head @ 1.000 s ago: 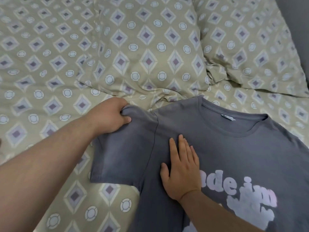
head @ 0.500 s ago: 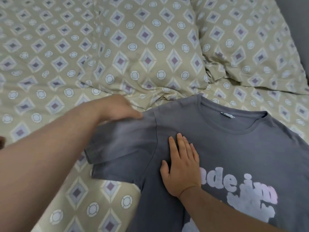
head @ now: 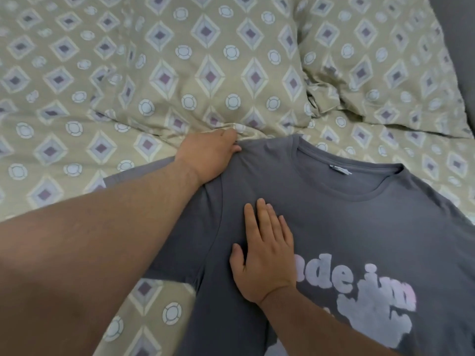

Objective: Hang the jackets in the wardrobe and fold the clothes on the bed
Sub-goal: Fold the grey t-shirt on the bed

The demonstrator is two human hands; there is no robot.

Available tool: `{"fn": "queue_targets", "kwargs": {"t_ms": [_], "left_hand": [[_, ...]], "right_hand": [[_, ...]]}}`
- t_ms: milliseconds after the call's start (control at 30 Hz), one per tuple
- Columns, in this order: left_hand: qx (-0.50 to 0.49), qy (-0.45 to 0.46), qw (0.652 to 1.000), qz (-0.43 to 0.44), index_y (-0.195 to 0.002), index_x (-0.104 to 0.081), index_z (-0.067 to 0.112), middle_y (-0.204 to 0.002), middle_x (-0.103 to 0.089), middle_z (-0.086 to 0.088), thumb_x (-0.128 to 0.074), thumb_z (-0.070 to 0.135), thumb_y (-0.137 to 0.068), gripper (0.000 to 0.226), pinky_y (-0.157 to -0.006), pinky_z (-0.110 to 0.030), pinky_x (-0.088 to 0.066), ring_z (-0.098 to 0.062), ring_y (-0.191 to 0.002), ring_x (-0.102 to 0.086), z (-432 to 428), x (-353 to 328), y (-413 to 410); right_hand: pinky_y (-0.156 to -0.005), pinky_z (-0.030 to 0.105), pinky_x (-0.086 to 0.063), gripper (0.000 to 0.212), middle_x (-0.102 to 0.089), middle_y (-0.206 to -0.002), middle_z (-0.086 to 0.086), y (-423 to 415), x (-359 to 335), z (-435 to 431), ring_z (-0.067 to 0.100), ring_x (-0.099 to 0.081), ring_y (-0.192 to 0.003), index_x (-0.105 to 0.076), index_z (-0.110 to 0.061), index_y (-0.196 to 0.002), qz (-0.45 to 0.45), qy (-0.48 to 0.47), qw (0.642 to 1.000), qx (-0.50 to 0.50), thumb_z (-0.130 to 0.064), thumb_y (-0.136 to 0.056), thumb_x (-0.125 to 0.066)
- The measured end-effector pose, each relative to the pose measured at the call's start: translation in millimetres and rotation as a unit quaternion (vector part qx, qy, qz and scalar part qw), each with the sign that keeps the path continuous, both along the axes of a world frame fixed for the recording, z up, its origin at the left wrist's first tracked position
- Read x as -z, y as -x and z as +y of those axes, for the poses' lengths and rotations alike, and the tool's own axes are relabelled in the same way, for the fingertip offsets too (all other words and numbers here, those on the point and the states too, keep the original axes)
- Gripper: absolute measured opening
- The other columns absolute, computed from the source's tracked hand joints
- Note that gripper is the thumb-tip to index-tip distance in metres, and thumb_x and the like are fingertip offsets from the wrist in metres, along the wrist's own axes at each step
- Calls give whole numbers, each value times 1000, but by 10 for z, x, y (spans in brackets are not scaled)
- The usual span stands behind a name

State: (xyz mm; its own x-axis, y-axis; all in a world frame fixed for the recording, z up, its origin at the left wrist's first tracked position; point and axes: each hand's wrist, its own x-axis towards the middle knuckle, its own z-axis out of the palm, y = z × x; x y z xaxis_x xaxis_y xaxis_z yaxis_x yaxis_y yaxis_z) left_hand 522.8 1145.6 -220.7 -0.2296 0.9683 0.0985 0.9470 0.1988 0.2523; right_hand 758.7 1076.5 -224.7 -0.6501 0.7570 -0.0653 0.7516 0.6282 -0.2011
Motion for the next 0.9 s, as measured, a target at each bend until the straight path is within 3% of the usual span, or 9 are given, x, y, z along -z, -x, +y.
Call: {"fn": "queue_targets", "kwargs": {"t_ms": [233,300,367,433,500,567,700,800,900], "left_hand": [[-41,-34,997,-50,-85,-48,19,-82,-54,0,-43,48,-97,32,-69,-37,-33,-32,-84,-58,-332,-354,-37],[-40,-59,997,-22,-105,-57,12,-104,-59,-8,-47,51,-93,42,-85,-42,-35,-34,-102,-56,-815,-396,-49],[-33,-40,998,18,-134,-47,6,-141,-44,-19,-52,56,-85,70,-109,-48,-27,-37,-131,-40,-1375,-408,-38],[-104,3,995,5,-137,-42,5,-145,-37,-22,-57,59,-79,80,-111,-52,-26,-39,-133,-35,-1817,-390,-53],[-275,2,956,-105,-110,-53,10,-114,-55,-14,-63,59,-75,61,-87,-49,-43,-36,-107,-51,-2102,-439,-171],[-419,-40,877,-233,-79,-49,22,-73,-59,1,-72,56,-70,42,-59,-35,-41,-19,-72,-59,-2282,-521,-363],[-460,12,802,-382,-85,-61,31,-72,-68,28,-77,37,-78,19,-55,-24,-42,6,-62,-64,-2325,-525,-687],[-510,-5,717,-475,-89,-64,13,-61,-69,-1,-74,18,-86,11,-46,-24,-44,-11,-44,-62,-2272,-483,-632],[-537,31,687,-487,-89,-61,6,-55,-64,-8,-71,6,-86,10,-43,-27,-43,-19,-37,-53,-2419,-448,-621]], "right_hand": [[-117,44,-17,73,-38,-156,13,10,-62,-6,28,-38,-143,-40,-12,-150,-10,10,1000,-1,-43,-84,-42],[-117,45,-18,73,-38,-156,14,5,-53,-1,29,-38,-143,-41,-12,-150,-6,13,1000,1,-43,-83,-42],[-117,45,-18,73,-38,-156,14,12,-61,-5,29,-39,-143,-41,-11,-150,-3,13,1000,-1,-42,-83,-43],[-117,45,-18,73,-39,-156,14,22,-63,-4,30,-38,-143,-41,-11,-149,-4,16,1000,2,-41,-83,-42],[-117,45,-17,73,-38,-156,14,15,-65,-5,30,-38,-143,-41,-11,-149,-5,20,1000,3,-41,-83,-41],[-117,45,-17,73,-38,-156,14,23,-73,-10,30,-38,-143,-41,-11,-149,-10,19,1000,4,-41,-83,-41],[-118,44,-16,73,-39,-156,14,26,-79,-8,30,-38,-143,-42,-11,-149,-17,19,1000,6,-42,-83,-39],[-119,44,-15,73,-37,-157,14,21,-86,-19,29,-36,-144,-42,-11,-149,-16,22,1000,9,-42,-84,-38],[-120,44,-15,73,-37,-157,14,29,-88,-18,29,-35,-144,-42,-11,-149,-11,22,1000,9,-43,-84,-38]]}}
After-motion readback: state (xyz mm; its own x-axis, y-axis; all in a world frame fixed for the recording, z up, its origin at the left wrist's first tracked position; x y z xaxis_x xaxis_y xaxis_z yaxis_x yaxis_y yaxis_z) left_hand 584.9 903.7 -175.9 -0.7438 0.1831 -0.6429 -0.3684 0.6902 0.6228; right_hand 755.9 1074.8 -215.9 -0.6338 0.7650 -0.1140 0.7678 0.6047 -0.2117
